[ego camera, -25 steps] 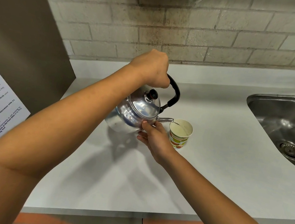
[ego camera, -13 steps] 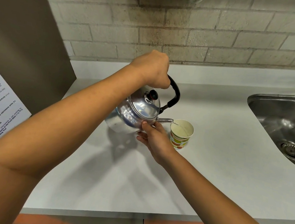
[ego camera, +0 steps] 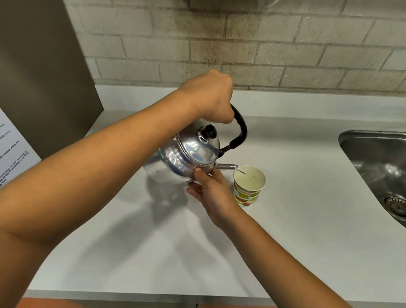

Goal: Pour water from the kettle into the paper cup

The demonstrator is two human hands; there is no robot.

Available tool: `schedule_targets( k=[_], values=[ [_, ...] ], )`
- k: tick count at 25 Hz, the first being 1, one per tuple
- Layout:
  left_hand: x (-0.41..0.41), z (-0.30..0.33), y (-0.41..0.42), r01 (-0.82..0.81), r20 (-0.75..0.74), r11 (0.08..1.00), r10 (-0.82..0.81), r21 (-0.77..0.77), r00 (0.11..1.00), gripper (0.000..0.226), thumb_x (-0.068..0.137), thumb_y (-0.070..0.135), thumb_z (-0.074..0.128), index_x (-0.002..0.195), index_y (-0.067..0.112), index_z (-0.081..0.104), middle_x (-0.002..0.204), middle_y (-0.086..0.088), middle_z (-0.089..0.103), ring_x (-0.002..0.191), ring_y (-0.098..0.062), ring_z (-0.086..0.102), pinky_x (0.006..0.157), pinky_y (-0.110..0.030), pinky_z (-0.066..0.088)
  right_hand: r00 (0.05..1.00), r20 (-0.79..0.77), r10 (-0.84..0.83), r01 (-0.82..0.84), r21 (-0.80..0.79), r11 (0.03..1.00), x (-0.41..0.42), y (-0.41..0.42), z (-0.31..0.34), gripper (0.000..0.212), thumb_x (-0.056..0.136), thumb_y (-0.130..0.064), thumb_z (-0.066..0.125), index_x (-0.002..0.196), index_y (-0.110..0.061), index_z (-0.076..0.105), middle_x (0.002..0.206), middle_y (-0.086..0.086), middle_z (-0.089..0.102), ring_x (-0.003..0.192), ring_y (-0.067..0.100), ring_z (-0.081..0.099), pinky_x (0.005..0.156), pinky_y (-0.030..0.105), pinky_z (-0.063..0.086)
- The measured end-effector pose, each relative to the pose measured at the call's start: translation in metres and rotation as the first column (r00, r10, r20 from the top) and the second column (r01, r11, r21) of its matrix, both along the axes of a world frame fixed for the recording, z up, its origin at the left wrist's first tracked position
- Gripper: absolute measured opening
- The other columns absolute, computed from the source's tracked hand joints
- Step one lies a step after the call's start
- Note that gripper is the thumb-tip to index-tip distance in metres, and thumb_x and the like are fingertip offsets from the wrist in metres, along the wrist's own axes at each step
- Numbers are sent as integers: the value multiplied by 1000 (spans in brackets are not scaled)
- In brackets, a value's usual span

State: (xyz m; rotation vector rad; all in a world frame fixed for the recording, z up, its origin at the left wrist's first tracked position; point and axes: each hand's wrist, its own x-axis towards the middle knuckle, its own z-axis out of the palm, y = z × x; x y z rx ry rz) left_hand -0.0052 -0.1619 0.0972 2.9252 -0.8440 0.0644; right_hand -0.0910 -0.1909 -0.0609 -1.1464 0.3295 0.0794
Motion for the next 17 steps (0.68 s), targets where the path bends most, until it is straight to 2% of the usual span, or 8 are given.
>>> schedule_targets(
  k=[6,17],
  values=[
    [-2,2,-2,1,13,1000,-1,12,1000,27,73,15,59,50,13,44,54,-2,42,45,-17,36,40,-24,27,1000,15,4,-5,24,1000,0,0,1,29,89,-14,50,116,-9,44,91,2,52,76,14,51,72,24,50],
    [-4,3,-3,12,16,1000,-12,23,1000,28,73,15,60,50,12,43,54,-2,41,44,-17,35,39,-24,26,1000,22,12,-13,36,999,-2,-1,3,38,89,-13,48,125,-2,42,105,10,50,80,16,51,76,26,49]
  ],
)
